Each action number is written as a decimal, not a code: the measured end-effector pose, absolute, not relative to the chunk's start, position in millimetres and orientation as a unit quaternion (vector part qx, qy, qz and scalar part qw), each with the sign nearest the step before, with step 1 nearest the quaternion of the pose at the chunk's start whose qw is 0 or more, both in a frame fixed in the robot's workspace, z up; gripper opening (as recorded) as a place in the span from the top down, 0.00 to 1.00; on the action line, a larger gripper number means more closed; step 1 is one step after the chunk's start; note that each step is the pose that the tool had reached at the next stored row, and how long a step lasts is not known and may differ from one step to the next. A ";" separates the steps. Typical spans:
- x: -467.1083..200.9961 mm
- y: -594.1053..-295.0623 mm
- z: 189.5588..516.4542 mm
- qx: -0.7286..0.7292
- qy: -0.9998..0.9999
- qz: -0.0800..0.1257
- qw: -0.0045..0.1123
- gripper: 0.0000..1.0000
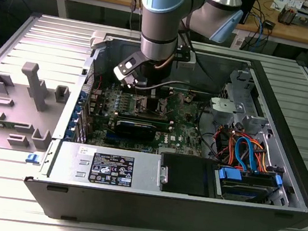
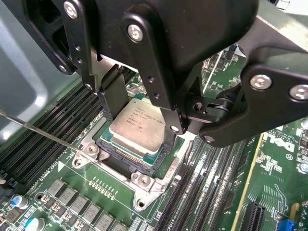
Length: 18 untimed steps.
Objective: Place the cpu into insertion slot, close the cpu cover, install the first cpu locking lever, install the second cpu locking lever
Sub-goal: 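Place the cpu into insertion slot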
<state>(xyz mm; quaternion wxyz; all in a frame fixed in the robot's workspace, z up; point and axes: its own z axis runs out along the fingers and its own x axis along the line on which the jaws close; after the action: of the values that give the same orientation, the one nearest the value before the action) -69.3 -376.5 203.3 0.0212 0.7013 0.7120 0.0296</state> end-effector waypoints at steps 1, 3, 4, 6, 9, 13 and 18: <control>-69.9 -376.5 202.9 0.701 0.712 0.030 0.021 0.46; -70.0 -376.5 201.6 0.701 0.712 0.030 0.021 0.46; -70.0 -376.5 201.0 0.701 0.712 0.030 0.021 0.46; -70.1 -376.5 200.3 0.702 0.712 0.029 0.021 0.46; -70.1 -376.5 199.4 0.702 0.712 0.029 0.021 0.46; -70.1 -376.5 199.3 0.702 0.712 0.029 0.021 0.46; -70.0 -376.5 199.2 0.702 0.712 0.030 0.021 0.46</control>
<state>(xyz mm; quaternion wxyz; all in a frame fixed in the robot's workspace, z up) -70.0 -376.5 199.2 0.0212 0.7016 0.7116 0.0295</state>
